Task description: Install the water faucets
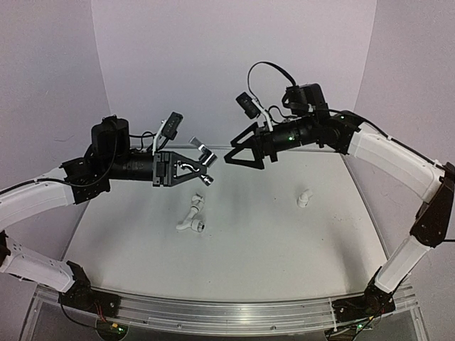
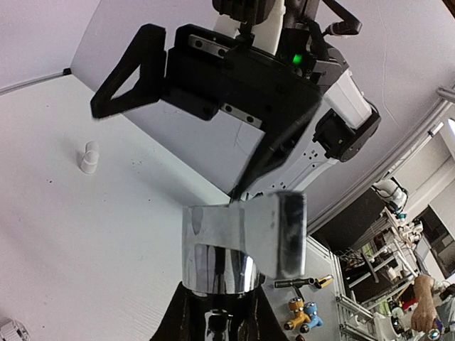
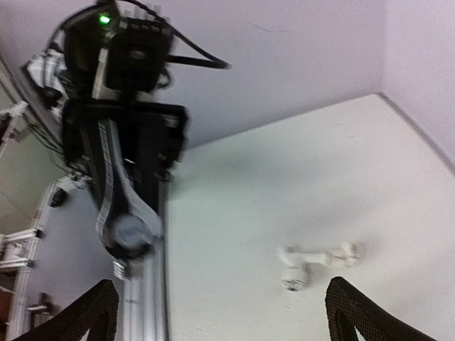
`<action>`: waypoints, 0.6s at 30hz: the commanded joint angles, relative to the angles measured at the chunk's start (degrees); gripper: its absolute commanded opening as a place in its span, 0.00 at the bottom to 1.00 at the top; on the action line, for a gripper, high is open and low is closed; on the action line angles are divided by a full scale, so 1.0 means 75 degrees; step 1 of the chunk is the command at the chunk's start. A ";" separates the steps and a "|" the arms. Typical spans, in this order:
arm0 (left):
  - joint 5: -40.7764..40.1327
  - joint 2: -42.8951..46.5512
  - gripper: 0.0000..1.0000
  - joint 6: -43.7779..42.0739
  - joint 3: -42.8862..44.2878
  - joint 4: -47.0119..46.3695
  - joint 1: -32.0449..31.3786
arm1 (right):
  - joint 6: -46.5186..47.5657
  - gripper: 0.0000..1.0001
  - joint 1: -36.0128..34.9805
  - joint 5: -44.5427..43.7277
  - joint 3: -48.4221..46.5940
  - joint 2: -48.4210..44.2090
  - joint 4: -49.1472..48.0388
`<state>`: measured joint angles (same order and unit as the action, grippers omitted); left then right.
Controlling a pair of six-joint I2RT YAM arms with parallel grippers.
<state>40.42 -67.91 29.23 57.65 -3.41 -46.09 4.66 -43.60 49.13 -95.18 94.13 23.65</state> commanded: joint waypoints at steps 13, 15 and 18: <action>-0.0440 -0.0118 0.00 -0.0200 0.0563 0.1204 0.0004 | 0.7546 0.98 0.0764 -0.6582 0.1302 -0.0364 0.3522; 0.0011 -0.0378 0.00 -0.0254 0.0650 0.1228 0.0006 | 0.8162 0.98 0.1157 -0.6965 0.1214 0.0028 0.3711; 0.0667 -0.0646 0.00 -0.0211 0.0697 0.1004 0.0004 | 0.9090 0.96 0.1735 -0.7431 0.0953 0.0699 0.3791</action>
<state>37.96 -70.48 28.49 59.18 7.05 -46.09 58.78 -35.86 3.36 -85.57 93.89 48.28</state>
